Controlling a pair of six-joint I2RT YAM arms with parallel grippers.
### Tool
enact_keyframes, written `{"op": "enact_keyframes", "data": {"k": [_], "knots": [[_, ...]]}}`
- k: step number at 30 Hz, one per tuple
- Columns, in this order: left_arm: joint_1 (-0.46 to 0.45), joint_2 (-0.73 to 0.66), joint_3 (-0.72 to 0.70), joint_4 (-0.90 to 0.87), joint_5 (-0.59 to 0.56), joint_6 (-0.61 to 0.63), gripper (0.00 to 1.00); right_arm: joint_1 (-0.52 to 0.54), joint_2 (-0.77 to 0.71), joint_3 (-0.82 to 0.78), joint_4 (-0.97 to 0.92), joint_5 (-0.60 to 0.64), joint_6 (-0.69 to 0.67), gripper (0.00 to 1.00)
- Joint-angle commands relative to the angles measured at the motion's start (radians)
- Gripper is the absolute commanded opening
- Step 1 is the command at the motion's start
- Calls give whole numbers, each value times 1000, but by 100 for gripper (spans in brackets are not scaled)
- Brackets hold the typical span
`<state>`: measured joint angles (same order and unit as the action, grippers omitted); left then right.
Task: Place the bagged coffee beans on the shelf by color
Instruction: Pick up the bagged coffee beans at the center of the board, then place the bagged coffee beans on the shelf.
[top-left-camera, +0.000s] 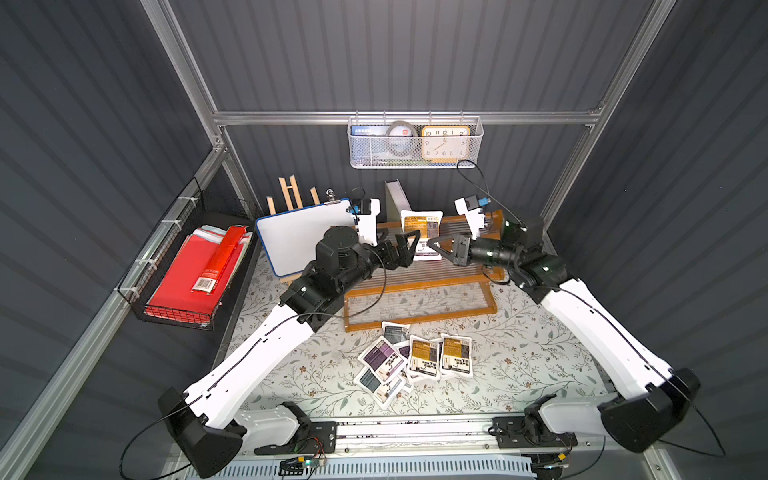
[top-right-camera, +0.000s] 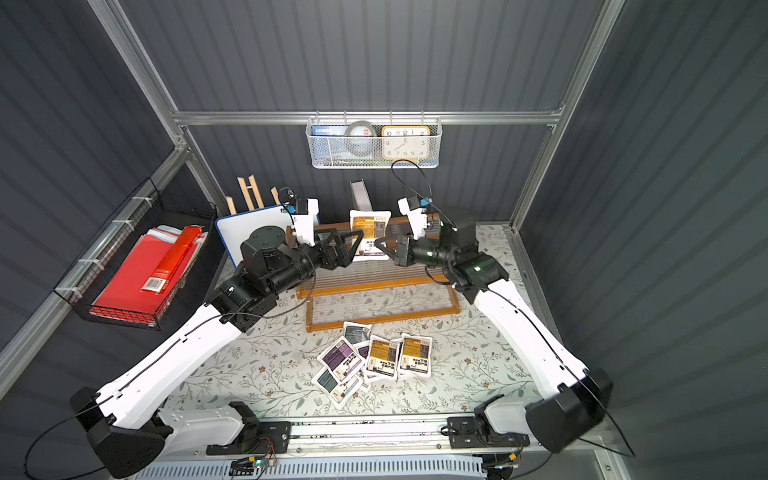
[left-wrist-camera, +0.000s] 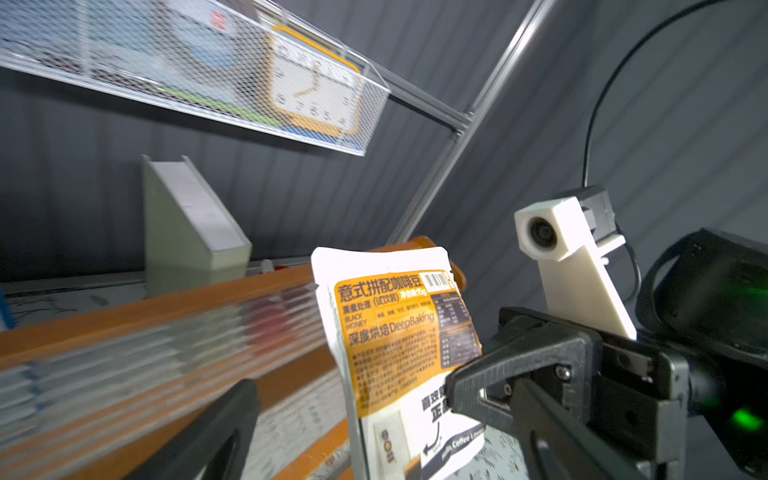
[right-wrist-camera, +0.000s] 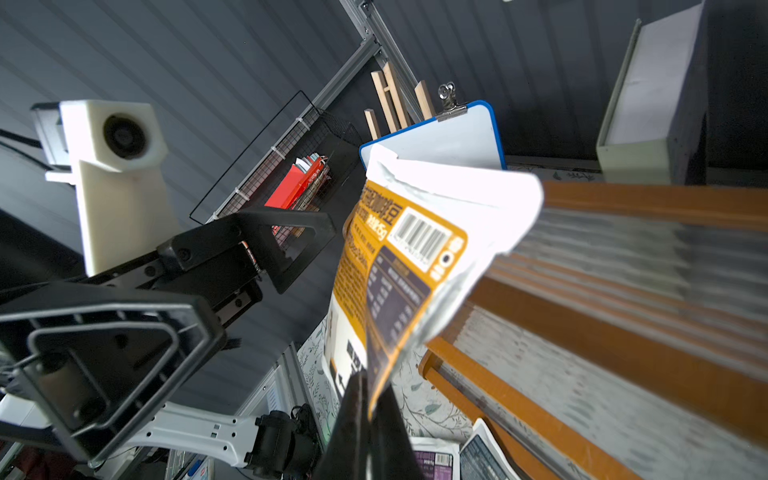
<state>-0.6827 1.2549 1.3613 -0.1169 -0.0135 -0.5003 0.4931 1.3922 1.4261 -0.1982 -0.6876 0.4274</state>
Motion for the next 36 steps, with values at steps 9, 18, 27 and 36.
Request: {"op": "enact_keyframes", "data": {"k": [9,18,27,36], "knots": [[44,-48,29,-211,-550,-248,96,67,332,339,-17,-10,62,0],[49,-36,84,-316,-665,-285,96,156,558,660,-263,43,1,0],[54,-25,64,-355,-676,-322,97,173,657,752,-260,55,30,0],[57,-12,62,-363,-675,-333,97,176,714,805,-309,34,13,0]]}}
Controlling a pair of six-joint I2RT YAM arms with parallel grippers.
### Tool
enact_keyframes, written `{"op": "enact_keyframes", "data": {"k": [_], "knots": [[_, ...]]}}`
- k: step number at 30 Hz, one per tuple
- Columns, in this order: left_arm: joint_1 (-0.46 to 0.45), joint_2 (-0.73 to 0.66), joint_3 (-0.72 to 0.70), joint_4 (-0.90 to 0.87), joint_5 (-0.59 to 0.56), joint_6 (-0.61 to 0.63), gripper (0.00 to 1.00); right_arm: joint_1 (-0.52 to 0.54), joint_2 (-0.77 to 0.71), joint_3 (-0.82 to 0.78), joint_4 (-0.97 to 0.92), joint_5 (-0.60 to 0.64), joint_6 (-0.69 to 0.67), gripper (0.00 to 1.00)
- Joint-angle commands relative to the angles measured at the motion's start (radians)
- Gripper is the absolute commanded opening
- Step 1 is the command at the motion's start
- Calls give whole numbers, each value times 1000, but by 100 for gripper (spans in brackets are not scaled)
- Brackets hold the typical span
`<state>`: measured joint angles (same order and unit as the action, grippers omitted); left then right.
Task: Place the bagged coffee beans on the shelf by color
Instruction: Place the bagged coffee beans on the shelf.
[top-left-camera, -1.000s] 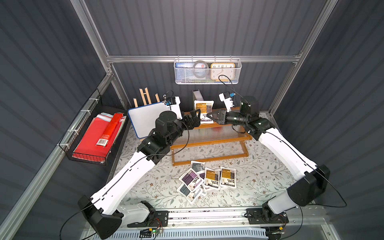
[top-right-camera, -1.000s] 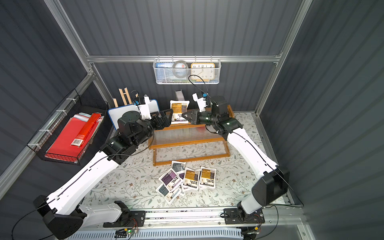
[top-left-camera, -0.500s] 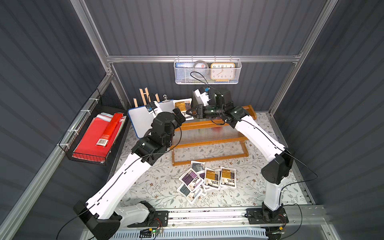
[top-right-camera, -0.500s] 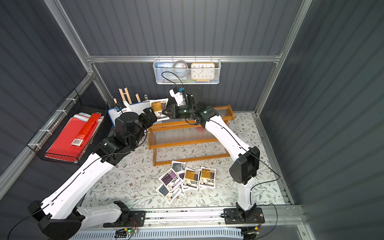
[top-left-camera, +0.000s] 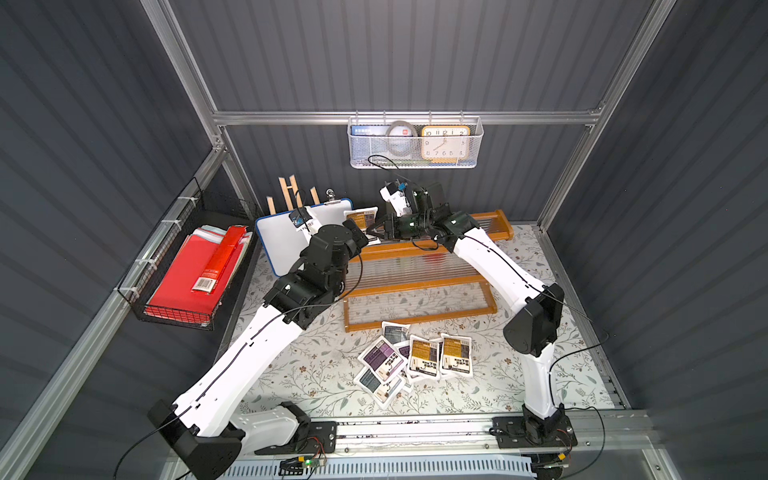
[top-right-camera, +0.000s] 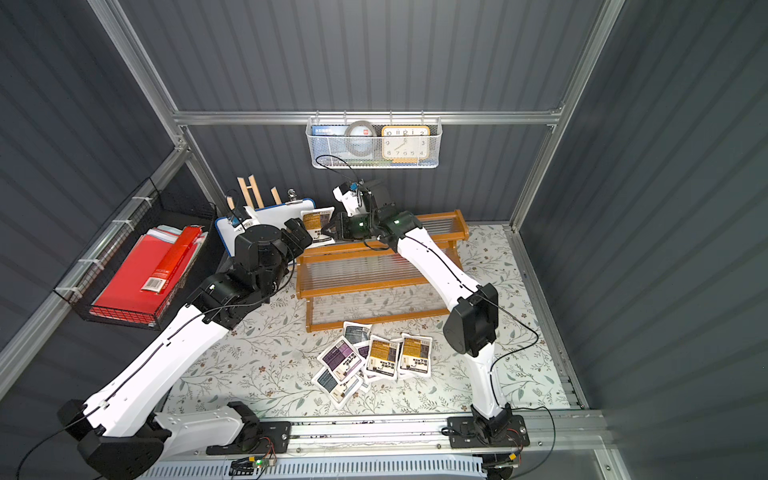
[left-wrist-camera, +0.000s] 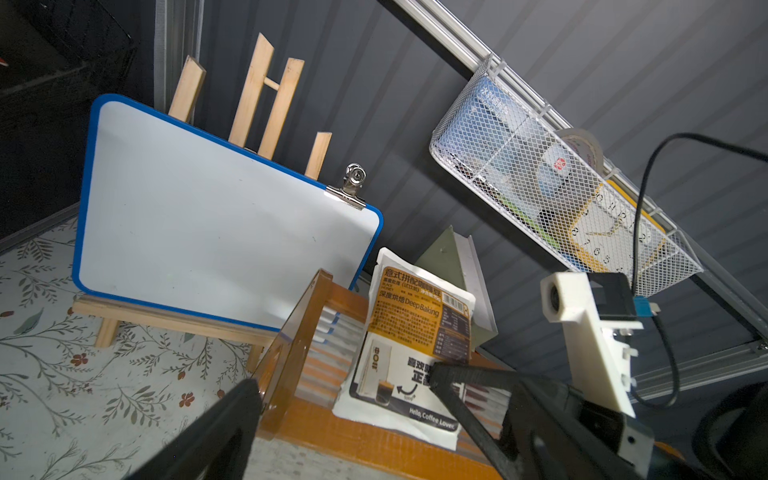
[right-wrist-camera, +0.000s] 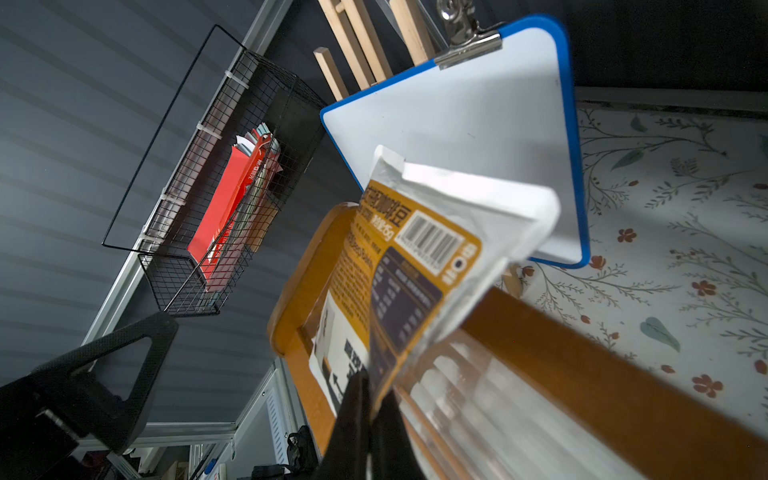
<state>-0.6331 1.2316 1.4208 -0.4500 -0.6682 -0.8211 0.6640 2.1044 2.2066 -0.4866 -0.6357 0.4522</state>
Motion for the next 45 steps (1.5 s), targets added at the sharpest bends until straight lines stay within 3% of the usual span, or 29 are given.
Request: {"op": "enact_keyframes", "data": {"k": [1,22,32,35,40,45], "knots": [[7,14,4,-31,-20,-12,97,6,3,24,-23,-22,-14,0],[15,32,-8,-15,-1,-10,97,5,-55,-48,-36,-79,-29,2],[16,39,-2,-7,8,-1,98,6,-68,-56,-69,27,-62,53],[16,37,-2,-13,4,0,98,6,-97,-58,-99,116,-91,66],[18,30,-6,-28,-11,9,98,6,-180,-93,-172,305,-160,74],[18,28,-20,-47,-7,27,98,6,-365,-278,-172,531,-211,74]]}}
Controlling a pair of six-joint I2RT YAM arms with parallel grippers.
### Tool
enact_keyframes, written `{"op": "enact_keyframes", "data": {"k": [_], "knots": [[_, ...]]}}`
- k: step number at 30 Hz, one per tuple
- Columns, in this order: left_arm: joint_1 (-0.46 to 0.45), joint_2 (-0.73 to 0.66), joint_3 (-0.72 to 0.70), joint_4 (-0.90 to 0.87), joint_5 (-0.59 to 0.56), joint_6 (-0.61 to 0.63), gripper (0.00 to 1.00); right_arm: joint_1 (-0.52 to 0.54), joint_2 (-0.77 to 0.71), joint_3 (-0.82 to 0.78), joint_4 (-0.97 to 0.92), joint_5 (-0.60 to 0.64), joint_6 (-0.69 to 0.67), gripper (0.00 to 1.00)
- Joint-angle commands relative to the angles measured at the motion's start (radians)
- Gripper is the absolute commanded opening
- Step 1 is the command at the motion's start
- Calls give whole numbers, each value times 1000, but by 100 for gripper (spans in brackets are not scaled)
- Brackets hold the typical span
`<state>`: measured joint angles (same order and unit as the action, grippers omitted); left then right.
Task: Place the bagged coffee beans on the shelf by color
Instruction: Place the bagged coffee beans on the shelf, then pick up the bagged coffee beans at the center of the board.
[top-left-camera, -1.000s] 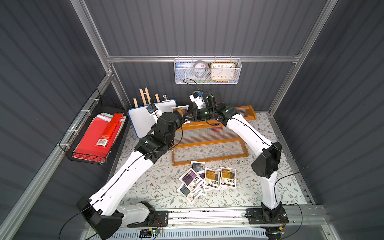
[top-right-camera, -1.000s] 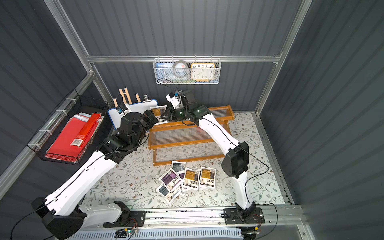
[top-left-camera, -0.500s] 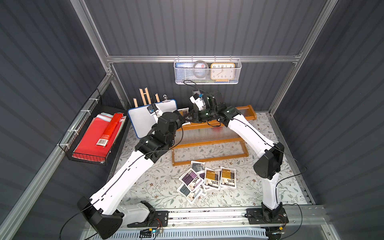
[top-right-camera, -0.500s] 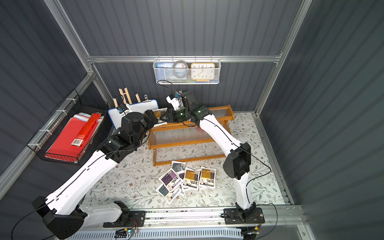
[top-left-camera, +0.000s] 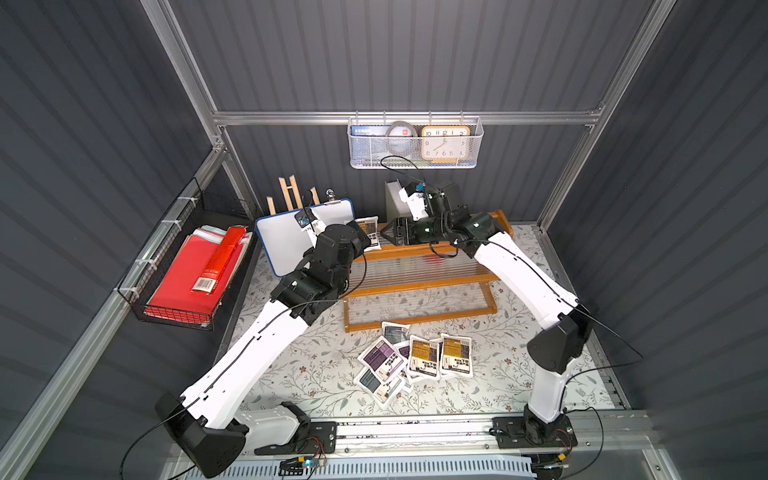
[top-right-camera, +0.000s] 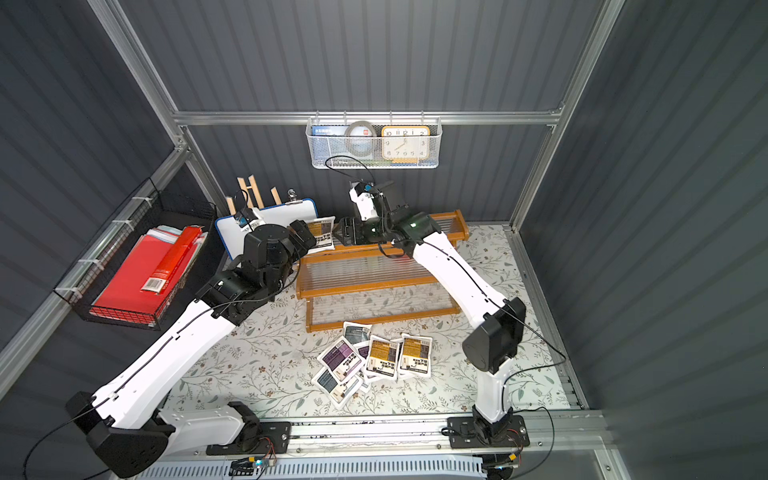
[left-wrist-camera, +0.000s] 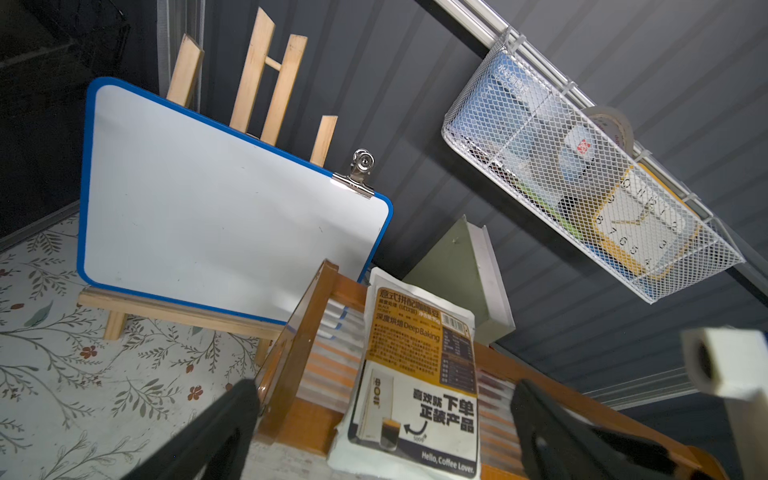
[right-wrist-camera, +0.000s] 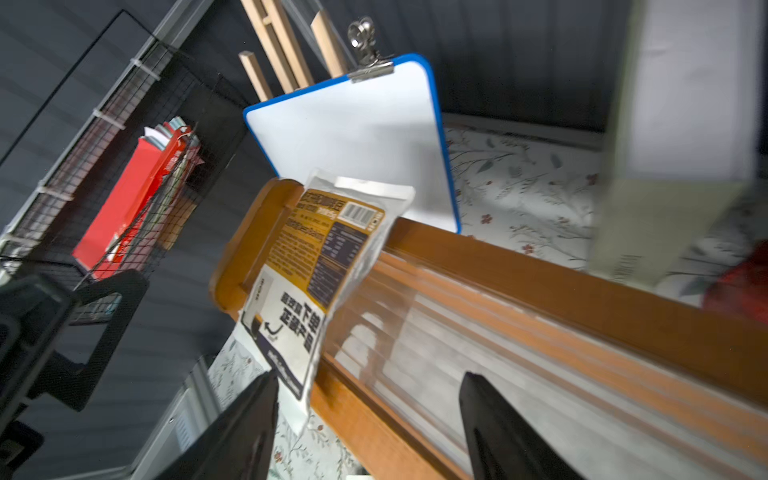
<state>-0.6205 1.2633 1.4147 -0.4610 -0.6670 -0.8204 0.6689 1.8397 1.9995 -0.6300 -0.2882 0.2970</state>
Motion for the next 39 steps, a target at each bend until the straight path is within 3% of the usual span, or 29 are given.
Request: {"op": "enact_keyframes", "data": {"k": [1,5,9,17,21,24,30,39], "knots": [[5,-4,-18,-42,-3,30,99,0,-163,-147,-2,226,-60,74],[5,-35,-86,-5,55,79,99,-7,-424,-461,112,332,-69,74],[4,-71,-221,34,118,103,98,-30,-606,-675,111,368,-1,74],[-20,-153,-522,178,356,58,97,-46,-809,-1000,72,199,173,74],[-110,-101,-568,251,394,67,96,-45,-833,-1116,65,77,237,72],[-191,-3,-502,244,399,148,96,-47,-836,-1209,91,-46,268,68],[-218,170,-439,225,627,310,94,-46,-798,-1357,202,-345,268,52],[-226,312,-448,232,765,397,81,-46,-678,-1427,255,-399,181,43]]}}
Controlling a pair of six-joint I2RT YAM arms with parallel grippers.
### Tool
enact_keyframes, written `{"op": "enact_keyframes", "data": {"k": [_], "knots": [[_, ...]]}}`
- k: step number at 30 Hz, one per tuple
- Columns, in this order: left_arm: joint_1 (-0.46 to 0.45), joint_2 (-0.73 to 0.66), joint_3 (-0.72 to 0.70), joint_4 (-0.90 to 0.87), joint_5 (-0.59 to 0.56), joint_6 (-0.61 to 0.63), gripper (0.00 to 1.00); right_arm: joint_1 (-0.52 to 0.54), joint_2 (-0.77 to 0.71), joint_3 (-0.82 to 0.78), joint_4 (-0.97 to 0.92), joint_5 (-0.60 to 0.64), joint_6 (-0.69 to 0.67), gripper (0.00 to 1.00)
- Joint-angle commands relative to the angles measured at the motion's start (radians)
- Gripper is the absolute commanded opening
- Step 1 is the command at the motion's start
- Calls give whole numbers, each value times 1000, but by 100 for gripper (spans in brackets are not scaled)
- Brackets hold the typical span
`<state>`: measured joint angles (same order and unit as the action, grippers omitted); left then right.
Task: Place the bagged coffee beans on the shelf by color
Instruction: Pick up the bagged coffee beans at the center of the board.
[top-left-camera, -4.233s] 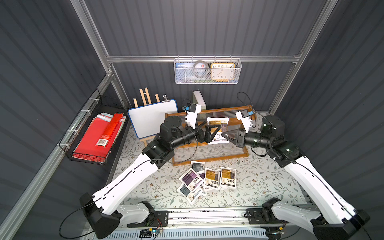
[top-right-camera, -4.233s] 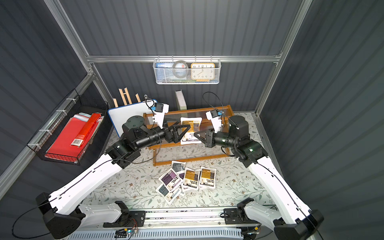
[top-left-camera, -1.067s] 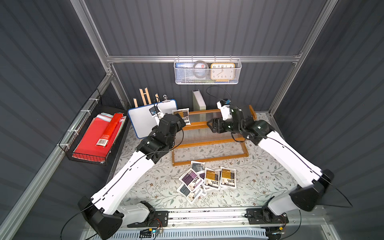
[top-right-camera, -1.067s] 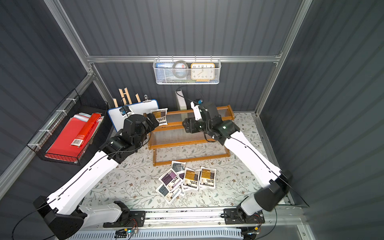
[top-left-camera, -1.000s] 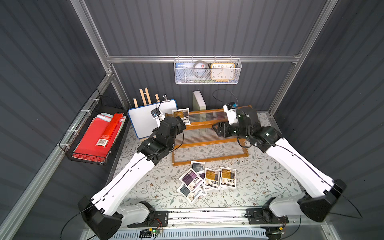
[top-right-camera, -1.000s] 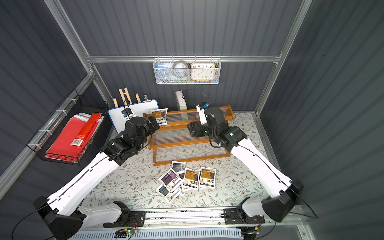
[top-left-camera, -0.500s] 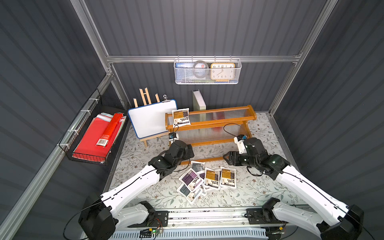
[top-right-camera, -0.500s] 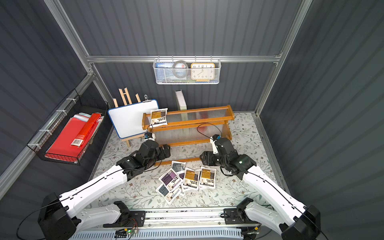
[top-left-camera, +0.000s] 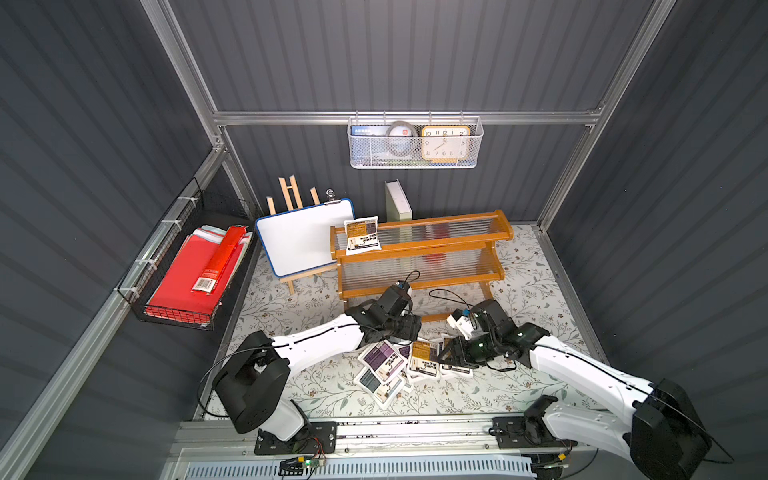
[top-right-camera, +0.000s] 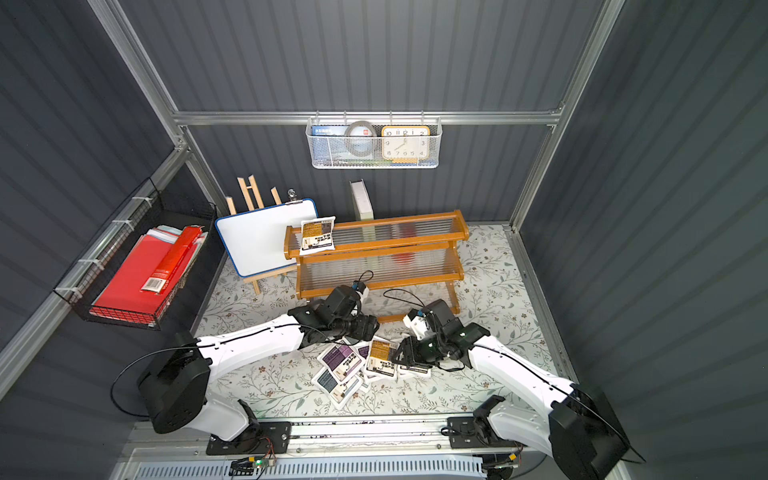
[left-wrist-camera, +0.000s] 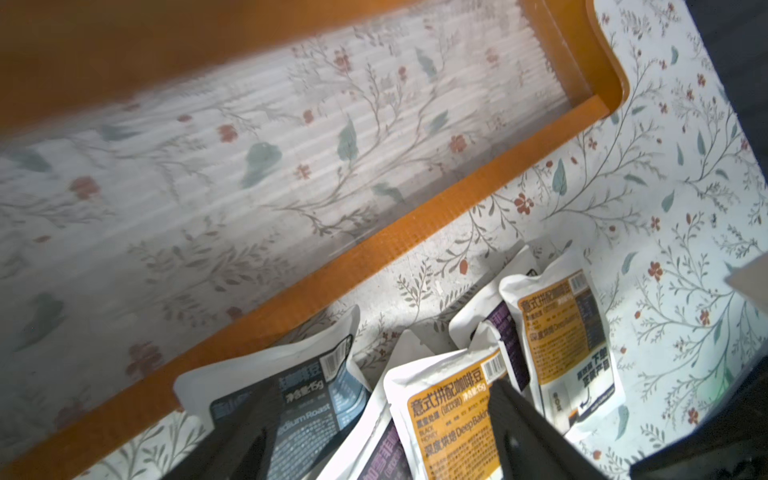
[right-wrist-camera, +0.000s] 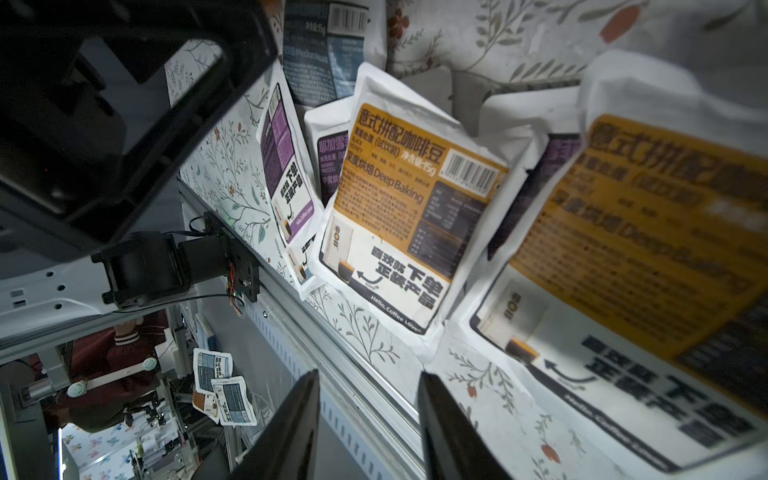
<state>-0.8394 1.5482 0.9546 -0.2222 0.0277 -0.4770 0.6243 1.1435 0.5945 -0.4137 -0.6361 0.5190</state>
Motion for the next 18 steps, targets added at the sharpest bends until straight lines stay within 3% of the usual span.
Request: {"op": "enact_keyframes", "data": {"k": [1,3,10,18], "knots": [[-13,41,22,-8,77,57,81,-2,28,-32,47,-54,-49,43],[-24,68,35,-11,86,64,80,-3,44,-60,75,-62,-57,44],[-57,134,45,-42,89,73,58,-4,142,-125,185,-32,-67,43],[-74,169,-8,-31,90,66,39,-3,200,-151,323,-42,-30,43]]}}
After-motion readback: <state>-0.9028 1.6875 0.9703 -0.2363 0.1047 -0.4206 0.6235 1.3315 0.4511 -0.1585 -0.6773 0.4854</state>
